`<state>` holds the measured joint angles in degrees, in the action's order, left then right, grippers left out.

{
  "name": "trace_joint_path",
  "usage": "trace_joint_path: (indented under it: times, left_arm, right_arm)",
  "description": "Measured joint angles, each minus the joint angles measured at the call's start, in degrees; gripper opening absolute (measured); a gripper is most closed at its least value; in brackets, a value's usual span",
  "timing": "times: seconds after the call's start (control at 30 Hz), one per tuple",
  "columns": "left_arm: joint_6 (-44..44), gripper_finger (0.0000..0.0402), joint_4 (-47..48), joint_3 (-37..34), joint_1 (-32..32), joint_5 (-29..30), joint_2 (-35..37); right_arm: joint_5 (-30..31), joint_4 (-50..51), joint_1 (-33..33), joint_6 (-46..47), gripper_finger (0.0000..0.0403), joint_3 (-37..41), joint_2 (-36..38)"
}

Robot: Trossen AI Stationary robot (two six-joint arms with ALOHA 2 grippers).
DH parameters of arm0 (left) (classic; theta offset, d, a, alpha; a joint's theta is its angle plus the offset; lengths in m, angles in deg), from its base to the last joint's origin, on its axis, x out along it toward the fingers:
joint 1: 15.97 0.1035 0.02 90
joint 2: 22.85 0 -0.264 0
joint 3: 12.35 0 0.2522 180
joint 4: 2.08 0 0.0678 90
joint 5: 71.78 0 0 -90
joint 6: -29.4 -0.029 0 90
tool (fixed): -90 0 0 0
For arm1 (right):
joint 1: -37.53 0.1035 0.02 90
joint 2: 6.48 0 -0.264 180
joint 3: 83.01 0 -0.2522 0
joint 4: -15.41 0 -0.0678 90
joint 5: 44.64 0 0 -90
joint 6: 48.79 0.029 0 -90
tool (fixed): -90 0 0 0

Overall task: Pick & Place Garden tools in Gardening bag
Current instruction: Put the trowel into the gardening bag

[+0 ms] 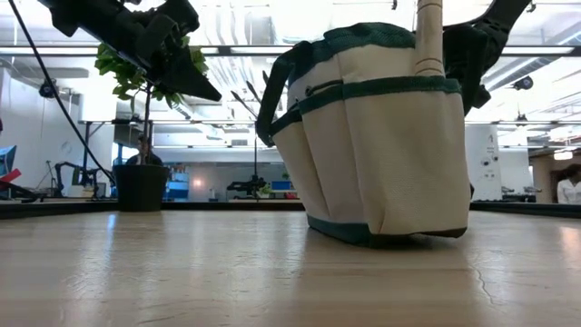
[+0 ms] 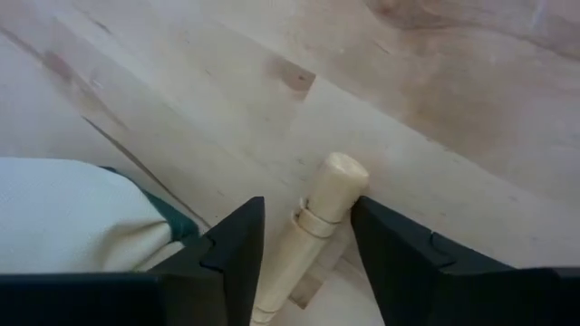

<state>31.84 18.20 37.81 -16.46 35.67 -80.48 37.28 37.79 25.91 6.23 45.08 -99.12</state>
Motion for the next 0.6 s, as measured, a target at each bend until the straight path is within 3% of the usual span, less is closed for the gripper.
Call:
trace_joint_path:
  times: [0.3, 0.6]
  left_arm:
    - [0.6, 0.0003, 0.04, 0.0, 0.0, -0.48, 0.02]
    - [0.86, 0.0003, 0.04, 0.0, 0.0, -1.09, 0.02]
  right_arm:
    - [2.08, 2.08, 0.02, -2.99, 0.0113, 0.06, -0.78]
    - [2.95, 3.11, 0.02, -5.58, 0.0082, 0.19, -0.59]
